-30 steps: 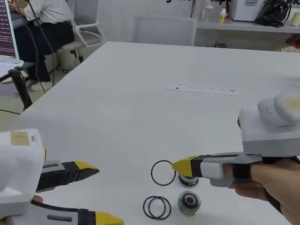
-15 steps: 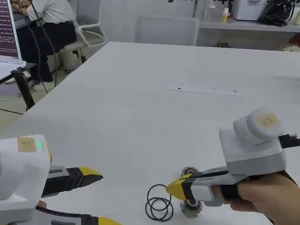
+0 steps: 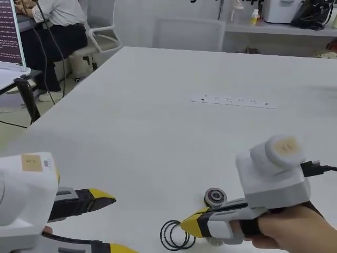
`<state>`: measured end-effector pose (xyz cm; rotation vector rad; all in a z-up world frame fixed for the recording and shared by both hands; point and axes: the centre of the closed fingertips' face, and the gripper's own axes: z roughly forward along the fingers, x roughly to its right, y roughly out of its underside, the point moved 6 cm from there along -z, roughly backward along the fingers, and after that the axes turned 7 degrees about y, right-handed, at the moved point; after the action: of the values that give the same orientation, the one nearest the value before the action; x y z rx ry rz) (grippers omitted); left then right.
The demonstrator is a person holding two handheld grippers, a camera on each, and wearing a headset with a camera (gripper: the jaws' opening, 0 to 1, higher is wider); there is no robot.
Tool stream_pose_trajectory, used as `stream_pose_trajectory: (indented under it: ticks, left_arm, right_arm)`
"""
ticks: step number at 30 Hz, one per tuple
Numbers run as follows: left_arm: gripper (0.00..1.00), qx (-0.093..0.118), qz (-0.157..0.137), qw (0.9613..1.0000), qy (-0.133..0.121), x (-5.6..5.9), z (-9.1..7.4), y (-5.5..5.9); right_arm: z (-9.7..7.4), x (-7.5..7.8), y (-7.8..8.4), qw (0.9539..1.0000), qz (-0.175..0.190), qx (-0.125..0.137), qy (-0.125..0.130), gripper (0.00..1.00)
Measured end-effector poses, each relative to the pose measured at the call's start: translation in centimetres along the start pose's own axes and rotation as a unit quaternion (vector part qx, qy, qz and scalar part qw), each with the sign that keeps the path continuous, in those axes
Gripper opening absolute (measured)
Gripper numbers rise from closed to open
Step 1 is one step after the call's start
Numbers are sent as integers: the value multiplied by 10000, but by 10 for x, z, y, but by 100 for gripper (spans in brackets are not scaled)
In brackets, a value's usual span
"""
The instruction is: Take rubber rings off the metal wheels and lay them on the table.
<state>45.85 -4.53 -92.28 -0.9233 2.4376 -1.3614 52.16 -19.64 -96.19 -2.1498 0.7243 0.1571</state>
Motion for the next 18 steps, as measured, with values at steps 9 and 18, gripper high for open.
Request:
stream_pose_trajectory:
  ticks: [9,18]
  left_arm:
    - [59,9,1,10000,-2,0,0,0]
    - [59,12,-3,10000,-7,1,0,0]
  right_arm:
    - [4,1,6,9995,-223,-170,124,0]
    - [6,1,10,9983,-461,-297,192,0]
